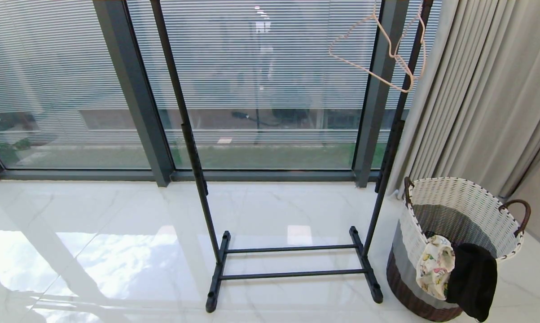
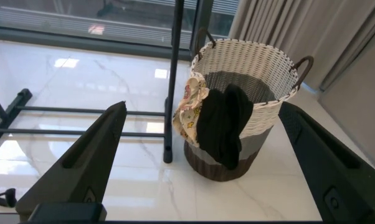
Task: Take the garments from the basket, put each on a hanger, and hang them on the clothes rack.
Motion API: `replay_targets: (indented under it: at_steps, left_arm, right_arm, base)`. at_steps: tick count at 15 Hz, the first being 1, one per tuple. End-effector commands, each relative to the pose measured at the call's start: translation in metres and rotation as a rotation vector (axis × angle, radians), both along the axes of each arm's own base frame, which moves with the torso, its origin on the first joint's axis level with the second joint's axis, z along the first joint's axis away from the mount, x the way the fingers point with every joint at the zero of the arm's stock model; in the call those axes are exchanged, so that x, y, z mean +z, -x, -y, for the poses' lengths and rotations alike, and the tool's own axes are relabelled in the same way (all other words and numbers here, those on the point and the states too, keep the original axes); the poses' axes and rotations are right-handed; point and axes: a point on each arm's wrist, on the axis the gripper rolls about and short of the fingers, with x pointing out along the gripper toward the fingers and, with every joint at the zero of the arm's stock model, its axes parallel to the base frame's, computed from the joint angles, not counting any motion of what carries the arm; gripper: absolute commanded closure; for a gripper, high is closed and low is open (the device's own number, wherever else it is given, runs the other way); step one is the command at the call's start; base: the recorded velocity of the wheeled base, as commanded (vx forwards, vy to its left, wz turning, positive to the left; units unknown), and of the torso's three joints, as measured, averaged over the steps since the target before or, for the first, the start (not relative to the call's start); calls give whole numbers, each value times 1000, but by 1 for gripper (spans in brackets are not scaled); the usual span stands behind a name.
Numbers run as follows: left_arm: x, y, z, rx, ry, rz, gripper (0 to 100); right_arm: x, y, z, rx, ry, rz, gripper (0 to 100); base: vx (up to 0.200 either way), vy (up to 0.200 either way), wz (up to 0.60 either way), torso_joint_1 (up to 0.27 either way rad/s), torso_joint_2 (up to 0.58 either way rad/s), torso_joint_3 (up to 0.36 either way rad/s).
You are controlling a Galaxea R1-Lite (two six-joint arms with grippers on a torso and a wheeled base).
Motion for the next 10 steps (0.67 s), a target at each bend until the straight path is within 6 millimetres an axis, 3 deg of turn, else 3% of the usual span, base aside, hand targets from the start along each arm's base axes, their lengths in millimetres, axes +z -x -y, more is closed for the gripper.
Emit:
replay_targets:
  at_steps: [1,10]
  left_arm:
    - [0,0,0,0,0,0,0]
    - [0,0,0,0,-2,1,0]
  right_arm:
    - [0,0,0,1,0,0,0]
    - [0,0,0,-1,0,0,0]
  base:
    - [0,0,0,0,0,0]
    - [0,-200,0,1,8,7]
